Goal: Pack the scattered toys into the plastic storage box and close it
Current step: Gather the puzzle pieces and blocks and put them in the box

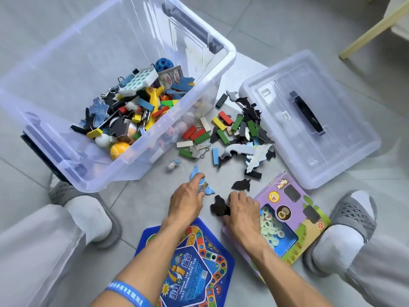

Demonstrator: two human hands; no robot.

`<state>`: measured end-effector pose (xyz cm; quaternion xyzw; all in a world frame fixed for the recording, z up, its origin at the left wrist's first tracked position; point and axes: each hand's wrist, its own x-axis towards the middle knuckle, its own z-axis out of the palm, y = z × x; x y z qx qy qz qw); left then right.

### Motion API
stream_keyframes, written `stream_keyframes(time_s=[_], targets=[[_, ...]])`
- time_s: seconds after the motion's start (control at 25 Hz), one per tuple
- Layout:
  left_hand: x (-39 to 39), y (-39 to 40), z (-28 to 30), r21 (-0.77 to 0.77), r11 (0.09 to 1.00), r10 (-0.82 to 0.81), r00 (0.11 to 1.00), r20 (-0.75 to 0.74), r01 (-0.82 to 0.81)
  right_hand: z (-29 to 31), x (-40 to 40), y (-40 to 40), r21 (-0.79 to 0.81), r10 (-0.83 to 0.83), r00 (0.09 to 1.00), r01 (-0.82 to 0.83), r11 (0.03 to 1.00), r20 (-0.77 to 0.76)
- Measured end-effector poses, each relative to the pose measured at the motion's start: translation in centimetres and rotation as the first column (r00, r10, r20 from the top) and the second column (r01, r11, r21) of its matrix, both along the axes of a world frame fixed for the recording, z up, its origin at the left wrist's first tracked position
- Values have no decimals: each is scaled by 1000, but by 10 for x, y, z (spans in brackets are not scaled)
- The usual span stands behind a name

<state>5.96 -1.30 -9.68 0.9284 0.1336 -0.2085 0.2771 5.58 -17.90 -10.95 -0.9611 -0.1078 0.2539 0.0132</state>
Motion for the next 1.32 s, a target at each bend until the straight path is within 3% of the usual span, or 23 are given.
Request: stream_keyframes(time_s=[0.12,0.2,0.28,0.36,0.44,0.52,0.68,0.76,0.92,1.04,1.12,1.2,1.24,1.32], targets=[[26,13,-5,126,970,-196,976,-98,207,7,7,-6,72,13,998,-9,997,-65],[31,18,-11,198,948,-237,968,-79,249,11,12,-16,250,-59,994,81,965,-94],[28,15,-15,211,945,-240,969,-67,249,16,18,-27,419,-242,961,276,865,-134],[28,13,-15,222,943,-238,969,-66,246,24,23,-25,533,-407,882,468,705,-237],[33,14,-16,290,921,-257,965,-56,262,27,22,-10,555,-386,856,518,651,-345],[41,15,-16,370,879,-302,952,-55,300,19,8,9,510,-308,883,458,728,-355],[47,13,-15,459,809,-378,923,-74,368,-10,-17,32,314,-174,982,189,930,-76],[47,14,-18,440,825,-362,930,-72,355,-14,-14,33,273,-145,989,145,951,-21],[47,21,-20,260,923,-282,959,-43,283,-10,-8,26,352,-229,961,271,896,-156],[32,27,-19,2,998,-61,996,-58,62,0,-6,27,502,-381,876,482,718,-296],[16,26,-11,-179,973,119,980,-162,-148,18,0,25,524,-513,685,727,444,-517],[4,22,16,-435,804,358,914,-191,-406,50,14,22,522,-507,498,846,107,-704],[3,21,41,-551,679,483,860,-162,-485,74,25,26,538,-471,477,843,6,-742],[14,22,100,-739,441,691,718,-81,-509,125,52,45,615,-367,548,783,-93,-752]])
